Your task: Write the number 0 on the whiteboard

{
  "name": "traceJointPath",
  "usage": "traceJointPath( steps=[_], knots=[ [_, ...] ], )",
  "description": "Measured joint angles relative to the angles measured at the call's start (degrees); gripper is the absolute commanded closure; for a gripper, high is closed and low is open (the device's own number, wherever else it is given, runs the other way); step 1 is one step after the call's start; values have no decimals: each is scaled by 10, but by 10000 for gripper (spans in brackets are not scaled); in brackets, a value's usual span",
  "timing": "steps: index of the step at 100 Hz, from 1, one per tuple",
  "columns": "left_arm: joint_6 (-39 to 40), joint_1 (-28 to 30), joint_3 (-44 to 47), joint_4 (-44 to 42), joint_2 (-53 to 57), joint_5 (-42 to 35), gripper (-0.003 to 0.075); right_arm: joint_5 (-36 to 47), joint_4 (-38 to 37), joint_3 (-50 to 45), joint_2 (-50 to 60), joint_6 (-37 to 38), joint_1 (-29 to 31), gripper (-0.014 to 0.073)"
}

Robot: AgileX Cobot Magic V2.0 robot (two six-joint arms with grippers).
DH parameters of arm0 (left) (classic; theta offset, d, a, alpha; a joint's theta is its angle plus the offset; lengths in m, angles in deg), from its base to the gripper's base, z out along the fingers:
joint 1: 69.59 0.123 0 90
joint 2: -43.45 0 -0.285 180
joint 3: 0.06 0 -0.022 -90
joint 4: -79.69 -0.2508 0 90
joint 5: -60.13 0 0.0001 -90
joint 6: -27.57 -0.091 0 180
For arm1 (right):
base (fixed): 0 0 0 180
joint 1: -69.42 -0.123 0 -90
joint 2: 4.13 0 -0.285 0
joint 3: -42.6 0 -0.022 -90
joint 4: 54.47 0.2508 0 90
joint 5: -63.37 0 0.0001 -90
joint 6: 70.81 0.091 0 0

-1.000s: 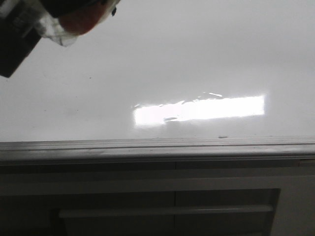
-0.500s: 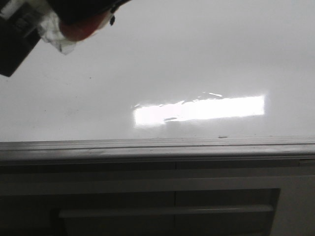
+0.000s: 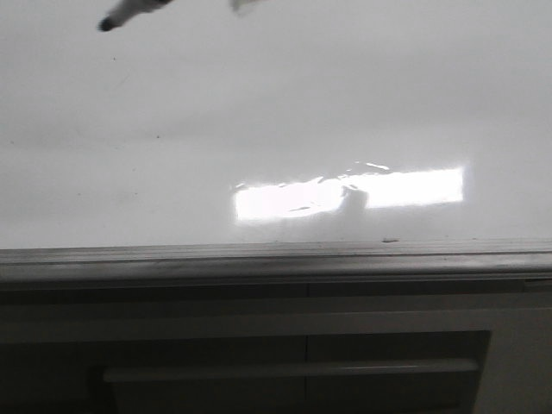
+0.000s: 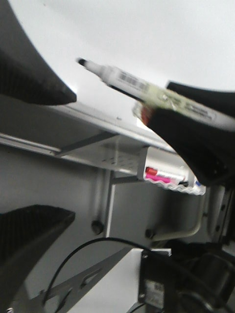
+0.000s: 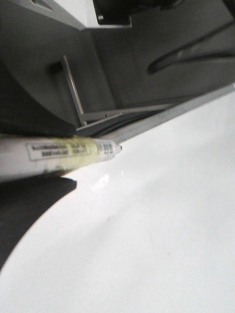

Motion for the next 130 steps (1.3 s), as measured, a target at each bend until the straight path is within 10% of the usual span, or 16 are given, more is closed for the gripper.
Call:
traceJointPath(
  steps=[30,68,130],
  knots=[
    [156,22,175,7,199,-237,738,89,0,-133,135,15,28,648],
    [186,23,229,41,243,-313,740,286,9,-150,105,20,28,648],
    [187,23,229,56,243,-364,740,291,19,-39,-90,22,28,648]
  ],
)
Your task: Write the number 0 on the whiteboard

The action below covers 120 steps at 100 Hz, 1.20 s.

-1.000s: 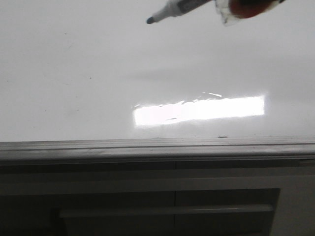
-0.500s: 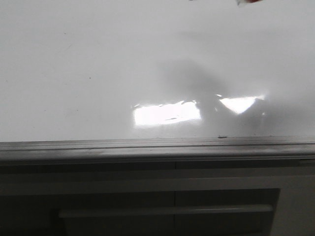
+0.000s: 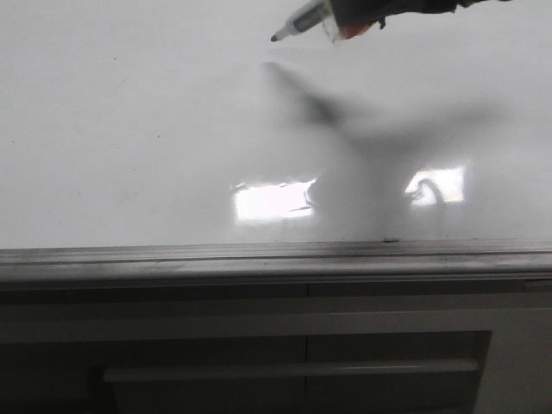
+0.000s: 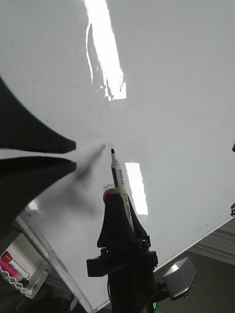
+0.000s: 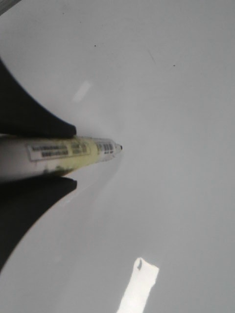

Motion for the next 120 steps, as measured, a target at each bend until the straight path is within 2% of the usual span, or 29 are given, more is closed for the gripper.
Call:
traceJointPath(
  steps=[25,59,77,89,109,120],
  knots=[
    [0,0,0,0,0,2,740,-20,3,5,-29,0,0,648],
    [0,0,0,0,0,3,740,-124,4,6,-36,1,3,648],
    [0,0,0,0,0,17,740,-187,-1,6,-37,17,36,639],
    [0,0,0,0,0,18,740,-236,-44,7,-29,66,64,639],
    [0,0,0,0,0,19,740,-313,-200,11,0,218,93,639],
    [0,0,0,0,0,19,740,-331,-251,11,22,264,106,639]
  ],
)
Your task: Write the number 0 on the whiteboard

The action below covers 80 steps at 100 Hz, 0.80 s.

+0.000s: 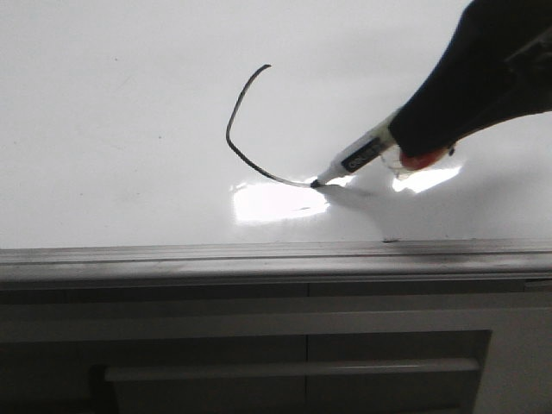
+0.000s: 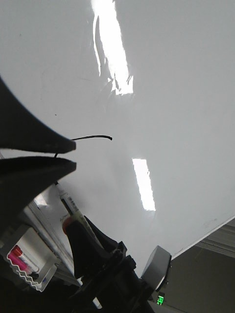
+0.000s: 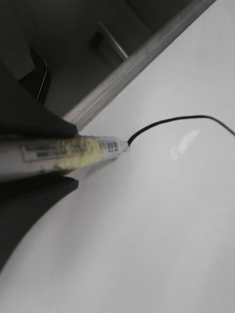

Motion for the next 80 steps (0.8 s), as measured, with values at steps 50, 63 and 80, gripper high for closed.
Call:
traceJointPath(
  steps=[50,63,80],
  knots=[
    [0,0,0,0,0,0,740,23,-59,71,1,22,52,640],
    [0,0,0,0,0,0,740,23,-59,93,-20,24,51,640],
    [0,0,0,0,0,0,740,31,-60,122,-47,24,31,640]
  ],
)
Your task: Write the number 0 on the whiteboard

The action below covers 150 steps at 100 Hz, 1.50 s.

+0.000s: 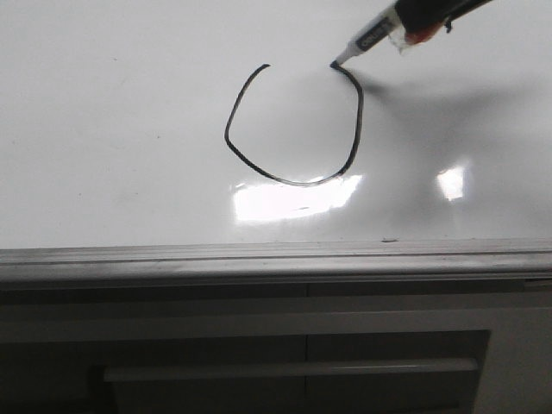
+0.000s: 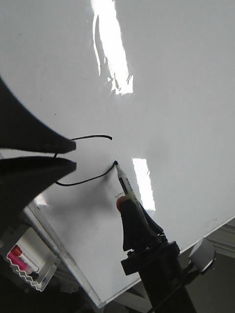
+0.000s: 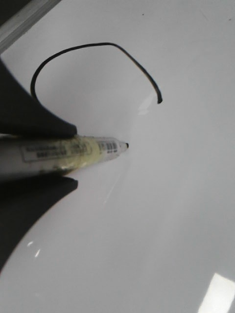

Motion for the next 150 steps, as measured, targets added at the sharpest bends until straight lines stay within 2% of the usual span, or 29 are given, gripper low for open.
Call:
traceJointPath(
  steps=[32,55,80,84,88,89,99,107,120,129,140,150],
  knots=[
    [0,0,0,0,0,0,740,19,-1,34,-50,0,-56,640],
    [0,0,1,0,0,12,740,23,-1,39,-55,0,-62,640],
    [0,0,1,0,0,18,736,-61,-20,125,-15,1,-84,640],
    [0,0,1,0,0,26,715,-67,-20,147,0,1,-92,640],
    [0,0,-3,-3,0,36,657,-74,-19,162,15,1,-98,640],
    [0,0,-3,-3,0,42,657,-76,-19,168,17,1,-98,640],
    [-1,0,-33,-38,-13,104,447,-117,-19,183,39,1,-109,640],
    [-2,0,-73,-81,-35,169,356,-168,-19,178,39,1,-122,640],
    [-7,0,-148,-139,-83,276,353,-213,-23,138,31,1,-164,640],
    [-30,0,-202,-156,-125,358,353,-216,-25,112,29,-9,-216,640],
    [-53,0,-252,-160,-180,446,353,-192,-25,101,24,-25,-286,640],
    [-71,0,-280,-157,-222,493,353,-157,-23,100,18,-33,-333,640]
  ],
)
